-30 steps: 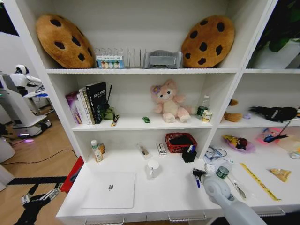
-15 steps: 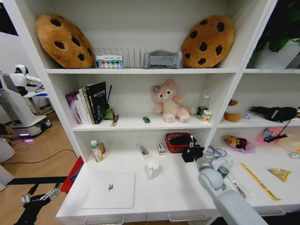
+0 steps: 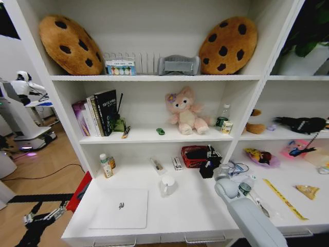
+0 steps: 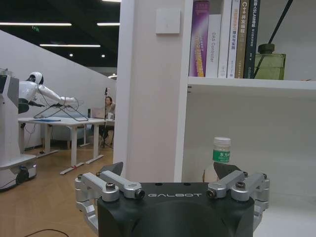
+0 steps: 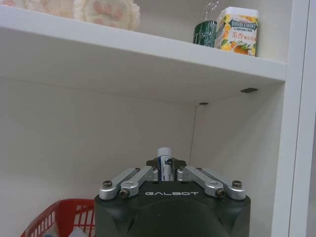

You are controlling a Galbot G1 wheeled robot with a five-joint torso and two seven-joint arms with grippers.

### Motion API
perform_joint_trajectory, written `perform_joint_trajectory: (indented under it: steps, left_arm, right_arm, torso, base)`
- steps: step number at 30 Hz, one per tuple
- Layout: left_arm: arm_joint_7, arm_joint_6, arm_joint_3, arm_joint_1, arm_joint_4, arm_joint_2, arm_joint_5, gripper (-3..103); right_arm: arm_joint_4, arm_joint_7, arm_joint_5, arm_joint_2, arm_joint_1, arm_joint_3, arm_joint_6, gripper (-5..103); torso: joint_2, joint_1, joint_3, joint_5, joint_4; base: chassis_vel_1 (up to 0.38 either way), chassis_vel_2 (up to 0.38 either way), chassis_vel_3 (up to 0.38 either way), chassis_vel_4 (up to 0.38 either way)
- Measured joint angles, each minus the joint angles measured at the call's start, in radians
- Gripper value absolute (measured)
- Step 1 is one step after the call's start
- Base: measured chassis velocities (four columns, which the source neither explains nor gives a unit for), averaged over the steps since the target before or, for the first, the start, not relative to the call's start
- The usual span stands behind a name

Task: Organize the objects on the table.

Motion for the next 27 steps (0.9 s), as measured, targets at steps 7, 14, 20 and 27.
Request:
perform_joint_trajectory:
  steps: [7, 14, 20, 27]
  left_arm:
    - [0.000, 0.000, 0.000, 0.000, 0.000, 0.000, 0.000, 100]
    - [0.000, 0.000, 0.000, 0.000, 0.000, 0.000, 0.000, 100]
    - [0.000, 0.000, 0.000, 0.000, 0.000, 0.000, 0.000, 100]
    - [0.000, 0.000, 0.000, 0.000, 0.000, 0.000, 0.000, 100]
  right_arm:
    - [-0.063, -0.016, -0.012, 0.021, 0.020, -0.010, 0.025, 12]
    - [-0.106, -0.019, -0.013, 0.044, 0.059, -0.023, 0.035, 12]
    - [-0.111, -0.021, -0.015, 0.045, 0.062, -0.024, 0.037, 12]
    - [-0.130, -0.030, -0.024, 0.043, 0.058, -0.026, 0.049, 15]
  torso:
    - [0.000, 0.000, 0.000, 0.0000, 0.0000]
    - [0.000, 0.000, 0.000, 0.0000, 0.0002]
    - [0.000, 0.000, 0.000, 0.0000, 0.0002]
    - [0.000, 0.000, 0.000, 0.0000, 0.0001]
  base:
    - [0.000, 0.000, 0.000, 0.000]
    - [0.000, 0.000, 0.000, 0.000]
    - [0.000, 0.000, 0.000, 0.000]
    - [0.000, 0.000, 0.000, 0.000]
